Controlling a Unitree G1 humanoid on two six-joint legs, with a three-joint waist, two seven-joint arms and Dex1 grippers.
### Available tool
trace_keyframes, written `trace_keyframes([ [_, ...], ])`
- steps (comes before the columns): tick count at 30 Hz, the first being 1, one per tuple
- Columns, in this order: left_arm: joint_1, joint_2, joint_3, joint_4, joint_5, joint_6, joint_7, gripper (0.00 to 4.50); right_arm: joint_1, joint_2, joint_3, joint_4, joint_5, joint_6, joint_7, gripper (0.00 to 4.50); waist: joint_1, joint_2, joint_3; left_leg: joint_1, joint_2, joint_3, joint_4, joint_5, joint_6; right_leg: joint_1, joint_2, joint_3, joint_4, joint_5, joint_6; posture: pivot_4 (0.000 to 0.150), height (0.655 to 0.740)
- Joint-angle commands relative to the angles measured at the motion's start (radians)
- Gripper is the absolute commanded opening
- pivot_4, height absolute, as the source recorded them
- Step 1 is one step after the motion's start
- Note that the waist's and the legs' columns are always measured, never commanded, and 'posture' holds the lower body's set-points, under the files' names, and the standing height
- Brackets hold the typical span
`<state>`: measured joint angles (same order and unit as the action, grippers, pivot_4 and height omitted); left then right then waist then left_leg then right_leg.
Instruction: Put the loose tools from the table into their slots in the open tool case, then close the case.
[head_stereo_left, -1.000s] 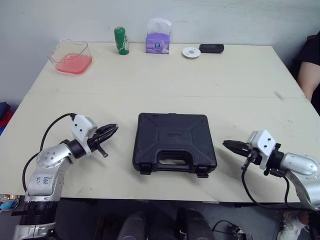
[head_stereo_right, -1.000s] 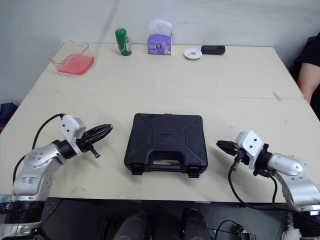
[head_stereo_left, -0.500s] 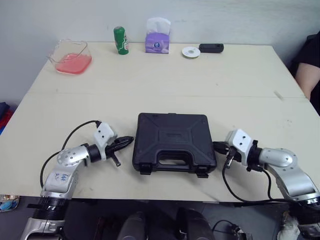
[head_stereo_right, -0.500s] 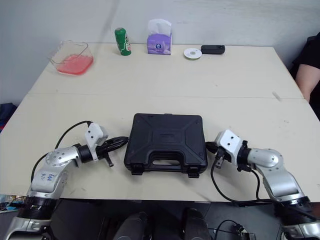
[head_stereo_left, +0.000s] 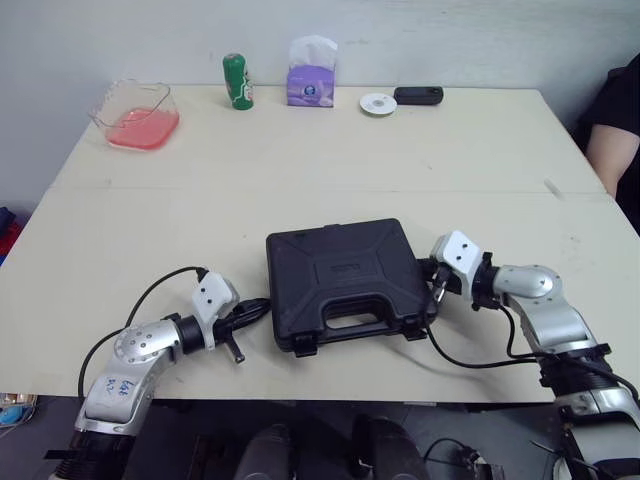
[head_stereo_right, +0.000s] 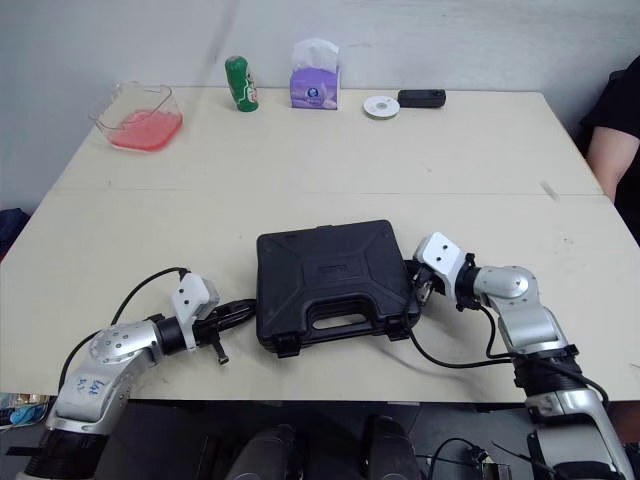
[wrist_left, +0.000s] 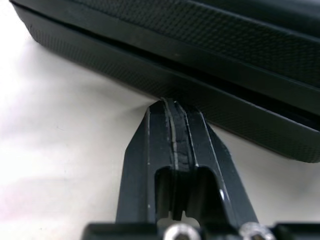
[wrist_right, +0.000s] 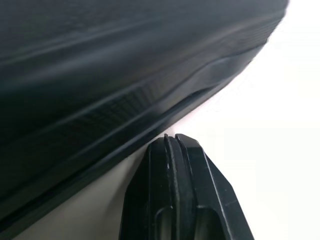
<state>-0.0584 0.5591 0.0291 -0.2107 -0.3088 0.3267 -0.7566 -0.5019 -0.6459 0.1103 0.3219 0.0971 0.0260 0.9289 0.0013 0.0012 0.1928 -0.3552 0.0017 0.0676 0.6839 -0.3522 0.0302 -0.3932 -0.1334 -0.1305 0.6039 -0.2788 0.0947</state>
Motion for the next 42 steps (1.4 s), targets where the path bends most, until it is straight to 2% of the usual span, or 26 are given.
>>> trace_keyframes([
  [1,0.026,-0.004,0.023,-0.066,-0.025,-0.019,0.0,0.05,-0.037,0.007,-0.009,0.045,-0.016,-0.065,0.003,0.0,-0.003,0.0,0.0,0.0,0.0,0.0,0.0,0.0,0.0,0.0,0.0,0.0,0.0,0.0,0.0,0.15,0.74],
  [6,0.064,0.027,0.131,-0.071,-0.096,-0.027,-0.037,0.05,-0.003,-0.056,-0.084,0.039,0.011,-0.078,0.001,0.0,-0.001,0.001,0.001,-0.001,0.0,0.0,0.0,0.0,0.0,0.0,0.0,0.0,0.0,0.0,0.0,0.15,0.74],
  [10,-0.032,0.049,0.196,0.021,-0.119,-0.038,-0.036,0.05,0.116,-0.125,-0.181,-0.082,0.098,-0.018,0.042,0.0,0.012,0.002,0.001,-0.001,0.0,-0.002,0.0,0.0,0.0,0.0,-0.001,-0.001,-0.001,0.0,0.0,0.15,0.74],
  [15,-0.296,0.053,0.124,0.3,-0.024,-0.09,-0.044,0.05,0.355,-0.203,-0.299,-0.341,0.261,0.156,0.126,0.0,0.027,0.002,0.001,-0.001,-0.001,-0.001,0.0,0.0,0.0,0.0,0.002,-0.002,0.0,0.0,0.0,0.15,0.74],
  [20,-0.553,-0.013,0.014,0.622,0.085,-0.179,-0.062,0.05,0.571,-0.262,-0.321,-0.568,0.36,0.329,0.18,0.0,0.027,0.0,0.001,-0.001,-0.004,0.001,0.0,0.0,0.002,0.0,0.003,-0.005,0.0,0.001,0.002,0.15,0.74],
  [26,-0.755,-0.117,-0.059,0.944,0.16,-0.281,-0.09,0.05,0.63,-0.22,-0.261,-0.679,0.351,0.379,0.123,0.0,0.025,-0.003,0.003,0.0,-0.004,0.004,0.0,0.001,0.004,0.0,0.003,-0.005,0.0,0.002,0.004,0.15,0.74],
  [30,-0.816,-0.161,-0.074,1.082,0.189,-0.336,-0.118,0.05,0.602,-0.155,-0.208,-0.685,0.334,0.38,0.066,0.0,0.024,-0.004,0.003,-0.001,-0.005,0.004,0.0,0.001,0.004,-0.001,0.003,-0.005,-0.001,0.002,0.004,0.15,0.74],
  [33,-0.814,-0.162,-0.065,1.109,0.183,-0.354,-0.167,0.05,0.571,-0.118,-0.18,-0.674,0.307,0.354,0.033,0.0,0.024,-0.004,0.003,-0.002,-0.005,0.004,0.0,0.001,0.004,-0.002,0.003,-0.005,-0.001,0.002,0.004,0.15,0.74],
  [37,-0.758,-0.133,-0.053,1.052,0.165,-0.356,-0.257,0.05,0.507,-0.068,-0.181,-0.612,0.264,0.298,-0.019,0.0,0.02,-0.005,0.004,-0.001,-0.005,0.005,0.001,0.001,0.004,-0.002,0.003,-0.005,0.0,0.002,0.004,0.15,0.74],
  [42,-0.605,-0.083,-0.027,0.809,0.116,-0.273,-0.3,0.05,0.443,-0.071,-0.19,-0.518,0.219,0.223,-0.02,0.0,0.019,-0.005,0.004,-0.001,-0.005,0.004,0.0,0.001,0.004,-0.003,0.003,-0.004,0.0,0.002,0.004,0.15,0.74],
])
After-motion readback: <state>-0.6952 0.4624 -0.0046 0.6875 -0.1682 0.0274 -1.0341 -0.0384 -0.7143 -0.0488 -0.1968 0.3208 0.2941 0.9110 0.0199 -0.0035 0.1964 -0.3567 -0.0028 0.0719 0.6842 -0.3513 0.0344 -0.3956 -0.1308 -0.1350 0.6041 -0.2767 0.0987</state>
